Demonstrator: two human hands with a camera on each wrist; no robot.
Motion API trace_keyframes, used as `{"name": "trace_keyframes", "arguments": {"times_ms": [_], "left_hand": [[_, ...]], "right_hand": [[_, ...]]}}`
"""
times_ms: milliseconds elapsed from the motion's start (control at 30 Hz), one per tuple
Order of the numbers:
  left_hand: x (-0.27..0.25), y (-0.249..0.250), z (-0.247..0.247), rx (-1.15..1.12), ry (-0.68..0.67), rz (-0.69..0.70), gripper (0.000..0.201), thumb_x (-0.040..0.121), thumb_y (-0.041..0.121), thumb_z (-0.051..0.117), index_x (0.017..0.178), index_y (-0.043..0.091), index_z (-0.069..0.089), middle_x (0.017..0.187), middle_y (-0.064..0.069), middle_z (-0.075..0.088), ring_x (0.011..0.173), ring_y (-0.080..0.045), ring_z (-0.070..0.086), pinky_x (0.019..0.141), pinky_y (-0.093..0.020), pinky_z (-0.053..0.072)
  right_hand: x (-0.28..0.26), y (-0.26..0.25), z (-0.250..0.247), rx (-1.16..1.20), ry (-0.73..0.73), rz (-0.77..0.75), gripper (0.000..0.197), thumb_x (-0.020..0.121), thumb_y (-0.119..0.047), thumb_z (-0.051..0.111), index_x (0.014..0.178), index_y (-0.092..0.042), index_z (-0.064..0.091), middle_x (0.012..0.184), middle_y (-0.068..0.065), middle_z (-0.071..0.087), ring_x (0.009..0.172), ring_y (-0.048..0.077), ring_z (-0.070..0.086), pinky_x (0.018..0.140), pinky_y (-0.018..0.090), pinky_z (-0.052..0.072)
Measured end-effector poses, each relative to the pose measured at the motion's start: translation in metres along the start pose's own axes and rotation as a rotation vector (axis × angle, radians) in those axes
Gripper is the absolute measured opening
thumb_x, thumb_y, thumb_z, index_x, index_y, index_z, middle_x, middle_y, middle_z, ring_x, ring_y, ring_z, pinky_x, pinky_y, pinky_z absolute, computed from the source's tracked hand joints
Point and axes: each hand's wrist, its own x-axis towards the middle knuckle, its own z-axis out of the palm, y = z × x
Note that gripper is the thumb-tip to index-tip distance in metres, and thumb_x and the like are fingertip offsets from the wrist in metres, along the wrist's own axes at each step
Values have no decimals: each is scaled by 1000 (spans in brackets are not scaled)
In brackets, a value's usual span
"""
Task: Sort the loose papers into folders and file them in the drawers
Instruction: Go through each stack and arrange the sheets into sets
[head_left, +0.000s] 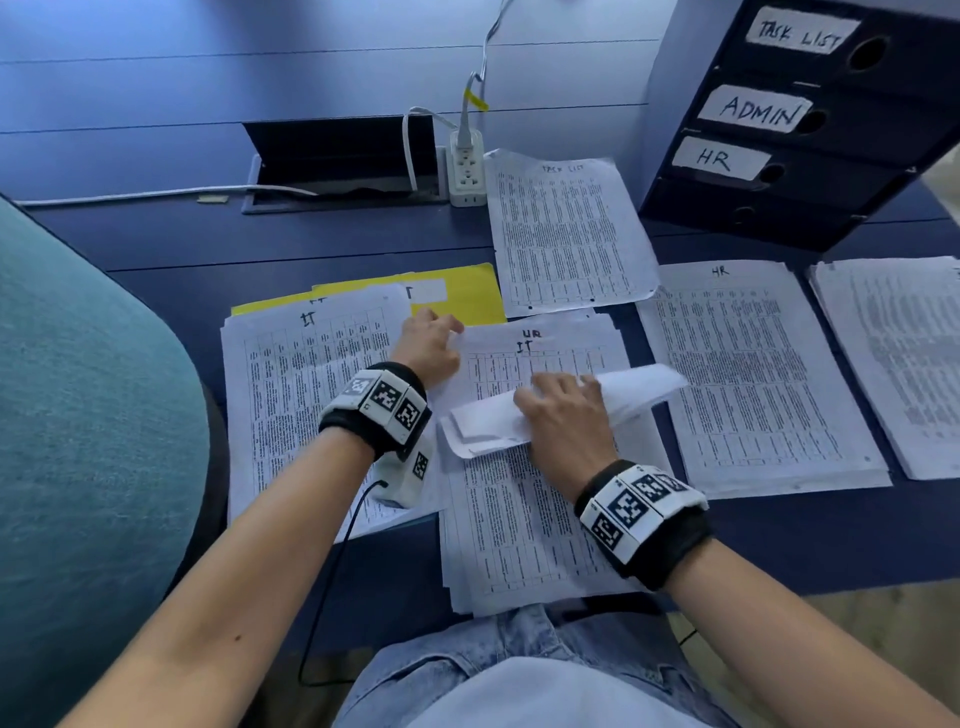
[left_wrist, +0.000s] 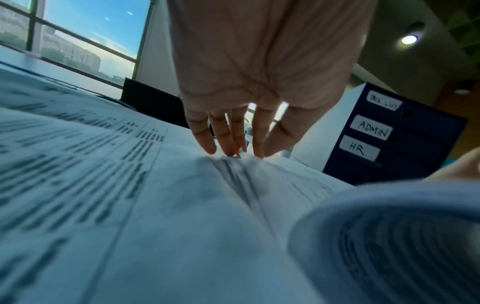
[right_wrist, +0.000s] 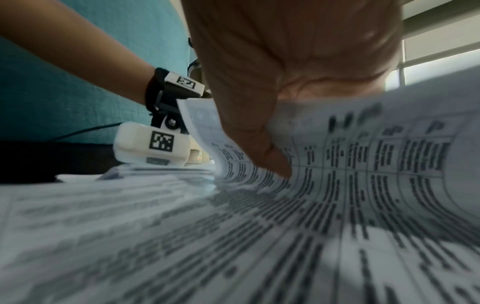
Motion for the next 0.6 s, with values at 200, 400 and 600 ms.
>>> {"name": "trace_keyframes", "arguments": {"times_ms": [200, 400, 600], "left_hand": [[-2, 4, 10, 141, 42, 29, 48, 85, 2, 48, 130, 16, 43, 127, -13, 34, 117, -30, 35, 101, -35, 32], [-8, 7, 6, -6, 35, 150, 40, 90, 9, 55, 129, 14, 48, 123, -13, 36, 106, -25, 48, 97, -27, 37], [-21, 21, -14, -855, 0, 182, 113, 36, 101, 27, 105, 21, 65, 112, -2, 58, 101, -15, 55, 90, -24, 43]], "right_hand": [[1, -5, 6, 64, -77, -38, 44, 79, 0, 48, 121, -12, 45, 126, 7, 50, 118, 26, 43, 103, 35, 29], [10, 2, -10, 227, -52, -45, 30, 89, 5, 44, 114, -12, 49, 98, 7, 63, 87, 21, 56, 88, 30, 46], [43, 29, -55, 246, 219, 129, 14, 92, -31, 56, 87, -19, 57, 74, -6, 52, 72, 13, 48, 99, 36, 34]]}}
